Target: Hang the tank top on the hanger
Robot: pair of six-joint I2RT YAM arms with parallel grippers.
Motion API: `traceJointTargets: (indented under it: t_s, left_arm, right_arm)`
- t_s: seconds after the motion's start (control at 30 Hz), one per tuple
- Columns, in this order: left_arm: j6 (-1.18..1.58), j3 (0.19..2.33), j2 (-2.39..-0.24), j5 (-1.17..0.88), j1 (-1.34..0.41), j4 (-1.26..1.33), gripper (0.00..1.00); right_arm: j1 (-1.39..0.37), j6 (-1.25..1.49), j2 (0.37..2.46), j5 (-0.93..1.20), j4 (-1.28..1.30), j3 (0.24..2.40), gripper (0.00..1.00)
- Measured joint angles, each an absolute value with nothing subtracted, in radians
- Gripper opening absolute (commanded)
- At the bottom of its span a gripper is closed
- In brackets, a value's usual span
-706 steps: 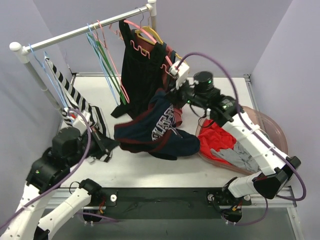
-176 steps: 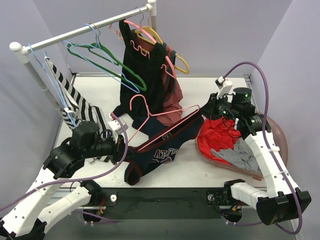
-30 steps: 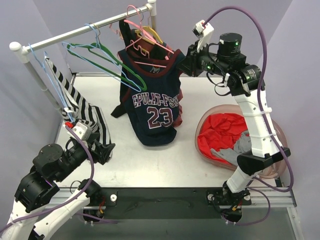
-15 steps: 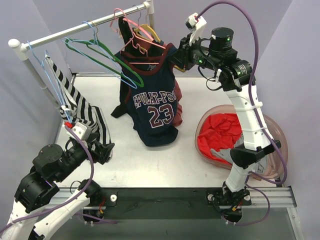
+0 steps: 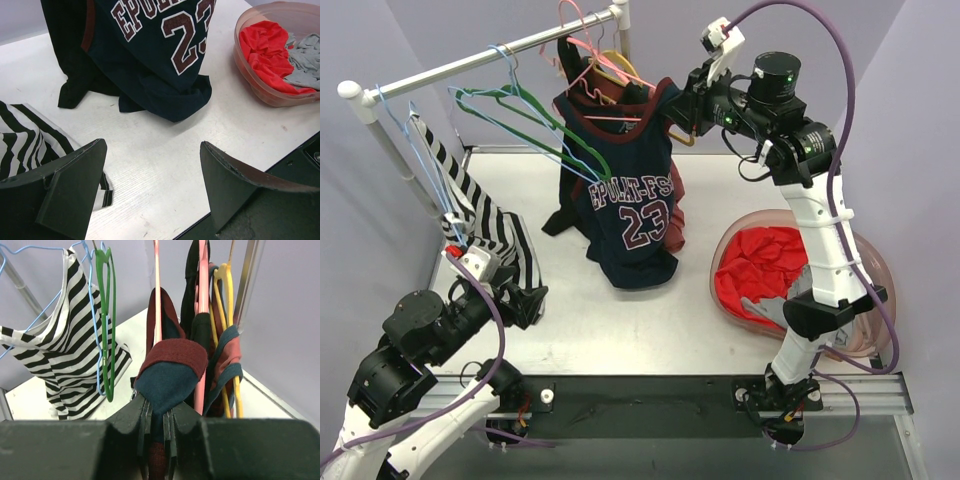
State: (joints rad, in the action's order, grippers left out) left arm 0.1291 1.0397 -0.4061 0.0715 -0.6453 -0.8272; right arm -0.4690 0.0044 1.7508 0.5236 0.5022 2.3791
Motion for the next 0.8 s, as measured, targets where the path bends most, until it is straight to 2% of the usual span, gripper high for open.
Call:
traceJointTargets:
  t_s: [0.33,0.57,0.6,0.67,0.7,0.8]
  left_arm:
    - [0.141,1.040,-0.401,0.072,-0.645,-0.827,0.86]
    - [0.147,1.040,-0.400,0.075,-0.645,-0.828,0.86]
    - [0.147,1.040,-0.400,0.075,-0.645,-0.828,0.86]
    - [0.149,1.040,-0.396,0.075,-0.645,-0.827,0.86]
    - [0.150,1.040,-0.393,0.075,-0.645,-0.827,0.86]
    - [0.155,1.039,-0.389,0.075,-0.645,-0.826,0.86]
  right_arm:
    - [-0.466,0.041,1.768,0.466,0.468,2.407,0.00]
    - [-0.473,0.076,1.780,0.448,0.445,2.301,0.00]
    - [-0.473,0.080,1.780,0.449,0.442,2.282,0.12]
    - [-0.474,0.084,1.776,0.449,0.432,2.243,0.26]
    - [-0.476,0.087,1.773,0.449,0.429,2.223,0.38]
    - [-0.480,0.084,1.758,0.448,0.424,2.173,0.51]
